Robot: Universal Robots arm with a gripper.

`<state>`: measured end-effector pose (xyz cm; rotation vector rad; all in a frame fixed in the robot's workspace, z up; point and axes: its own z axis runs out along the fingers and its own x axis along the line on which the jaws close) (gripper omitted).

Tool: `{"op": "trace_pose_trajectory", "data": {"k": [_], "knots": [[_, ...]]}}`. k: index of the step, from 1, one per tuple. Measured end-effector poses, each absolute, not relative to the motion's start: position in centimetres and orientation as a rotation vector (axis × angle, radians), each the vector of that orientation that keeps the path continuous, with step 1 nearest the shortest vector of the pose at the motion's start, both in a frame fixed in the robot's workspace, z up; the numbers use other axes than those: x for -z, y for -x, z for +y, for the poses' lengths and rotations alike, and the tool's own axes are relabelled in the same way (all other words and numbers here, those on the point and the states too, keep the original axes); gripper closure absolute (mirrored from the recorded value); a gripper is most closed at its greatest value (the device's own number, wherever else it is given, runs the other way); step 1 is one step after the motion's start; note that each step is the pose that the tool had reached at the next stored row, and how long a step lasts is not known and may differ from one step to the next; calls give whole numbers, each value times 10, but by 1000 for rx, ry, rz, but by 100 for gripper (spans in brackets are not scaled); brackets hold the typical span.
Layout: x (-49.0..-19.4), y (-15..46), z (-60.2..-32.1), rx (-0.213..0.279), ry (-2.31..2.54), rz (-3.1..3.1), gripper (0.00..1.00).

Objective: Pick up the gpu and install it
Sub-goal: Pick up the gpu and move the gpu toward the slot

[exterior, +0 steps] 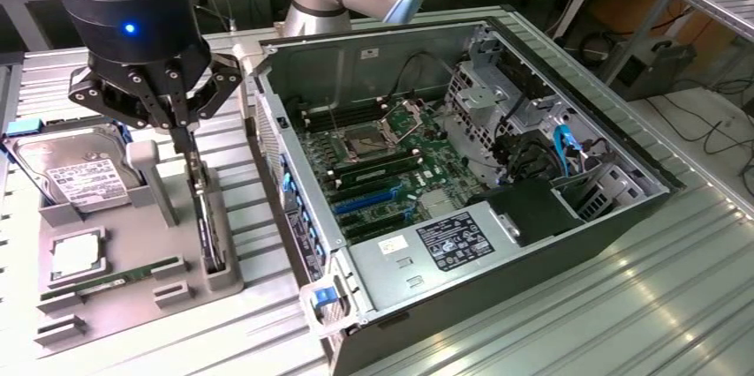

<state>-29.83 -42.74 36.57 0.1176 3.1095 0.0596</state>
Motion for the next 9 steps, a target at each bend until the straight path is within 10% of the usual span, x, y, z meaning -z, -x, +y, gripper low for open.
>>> {"op": "trace_pose_trajectory", "data": {"k": [9], "knots": [[-366,298,-427,-60,-118,3109,58]]}}
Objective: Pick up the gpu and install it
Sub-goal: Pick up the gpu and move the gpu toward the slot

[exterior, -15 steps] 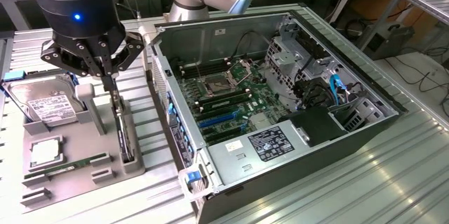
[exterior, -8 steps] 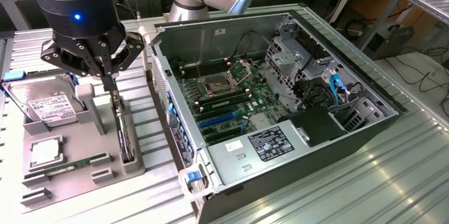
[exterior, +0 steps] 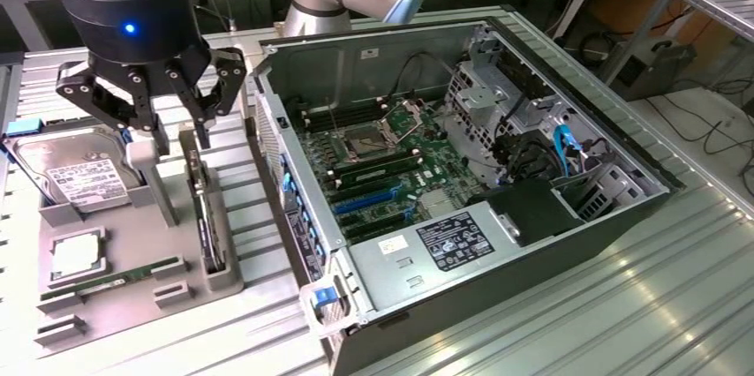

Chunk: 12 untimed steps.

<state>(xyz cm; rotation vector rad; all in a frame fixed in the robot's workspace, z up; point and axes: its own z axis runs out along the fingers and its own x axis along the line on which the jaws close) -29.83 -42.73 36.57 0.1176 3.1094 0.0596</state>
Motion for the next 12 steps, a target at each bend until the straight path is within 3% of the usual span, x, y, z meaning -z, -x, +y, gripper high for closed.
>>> {"op": "trace_pose_trajectory", "data": {"k": [12], "knots": [[-344,299,-429,-55,-118,3108,58]]}}
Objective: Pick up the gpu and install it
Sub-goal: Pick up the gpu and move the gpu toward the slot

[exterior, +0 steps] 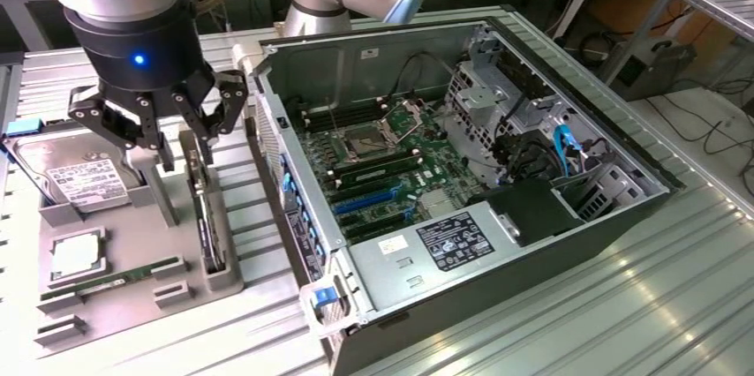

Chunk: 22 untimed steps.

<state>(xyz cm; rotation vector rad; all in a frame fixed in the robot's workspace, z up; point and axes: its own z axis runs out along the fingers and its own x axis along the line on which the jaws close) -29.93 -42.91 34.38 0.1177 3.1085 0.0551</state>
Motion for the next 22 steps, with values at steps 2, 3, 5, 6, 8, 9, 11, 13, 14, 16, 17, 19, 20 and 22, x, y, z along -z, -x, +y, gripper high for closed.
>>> {"op": "trace_pose_trajectory", "data": {"k": [2,3,5,6,8,9,11,13,14,16,17,19,20,22], "knots": [[-339,299,-429,-55,-117,3108,58],[-337,300,-429,-55,-117,3108,58],[-331,301,-430,-55,-118,3108,58],[-328,302,-430,-55,-118,3108,58],[-323,302,-431,-55,-118,3108,58],[-321,302,-432,-55,-118,3108,58],[-317,302,-432,-55,-118,3108,58],[-313,302,-432,-55,-118,3108,58],[-311,302,-432,-55,-118,3108,58],[-307,302,-432,-55,-118,3108,58],[-305,302,-432,-55,-119,3108,58],[-301,302,-432,-55,-119,3108,58],[-299,302,-432,-55,-120,3108,58],[-295,302,-432,-55,-120,3108,58]]}}
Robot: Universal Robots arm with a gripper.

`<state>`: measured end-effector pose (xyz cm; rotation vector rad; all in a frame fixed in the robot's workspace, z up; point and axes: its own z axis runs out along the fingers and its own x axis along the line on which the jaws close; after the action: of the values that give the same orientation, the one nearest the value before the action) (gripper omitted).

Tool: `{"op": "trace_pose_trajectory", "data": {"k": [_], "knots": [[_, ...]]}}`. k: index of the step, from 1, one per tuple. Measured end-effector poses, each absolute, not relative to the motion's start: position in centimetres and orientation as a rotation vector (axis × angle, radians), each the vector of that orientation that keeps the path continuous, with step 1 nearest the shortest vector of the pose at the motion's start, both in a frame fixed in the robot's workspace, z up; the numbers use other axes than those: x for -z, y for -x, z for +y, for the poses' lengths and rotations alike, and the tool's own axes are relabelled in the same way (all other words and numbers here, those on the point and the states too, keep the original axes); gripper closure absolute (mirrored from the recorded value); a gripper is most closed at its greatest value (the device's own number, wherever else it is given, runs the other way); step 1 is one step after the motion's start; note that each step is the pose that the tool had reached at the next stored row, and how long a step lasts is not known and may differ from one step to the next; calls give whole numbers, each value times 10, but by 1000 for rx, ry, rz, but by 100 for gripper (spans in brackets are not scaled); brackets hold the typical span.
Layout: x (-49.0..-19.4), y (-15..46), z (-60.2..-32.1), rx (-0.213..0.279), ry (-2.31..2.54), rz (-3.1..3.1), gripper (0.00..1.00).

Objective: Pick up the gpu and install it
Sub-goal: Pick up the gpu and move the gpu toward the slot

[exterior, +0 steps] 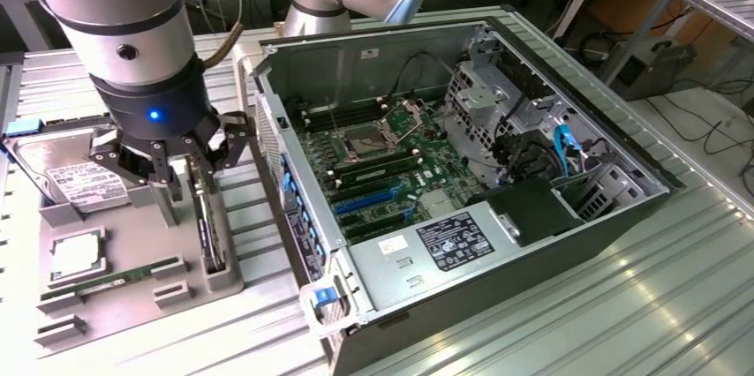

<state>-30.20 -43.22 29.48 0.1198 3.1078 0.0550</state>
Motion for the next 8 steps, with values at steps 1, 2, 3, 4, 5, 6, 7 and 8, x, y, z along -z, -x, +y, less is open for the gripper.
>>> {"op": "trace_pose_trajectory", "data": {"k": [1,2,3,4,5,6,7,8], "knots": [[-290,302,-432,-55,-120,3108,58],[-288,302,-432,-55,-120,3108,58],[-286,302,-432,-55,-120,3108,58],[-282,302,-432,-55,-120,3108,58],[-279,302,-432,-55,-120,3108,58],[-275,302,-432,-55,-120,3108,58],[-273,302,-432,-55,-122,3108,58],[-270,303,-432,-55,-125,3108,58]]}}
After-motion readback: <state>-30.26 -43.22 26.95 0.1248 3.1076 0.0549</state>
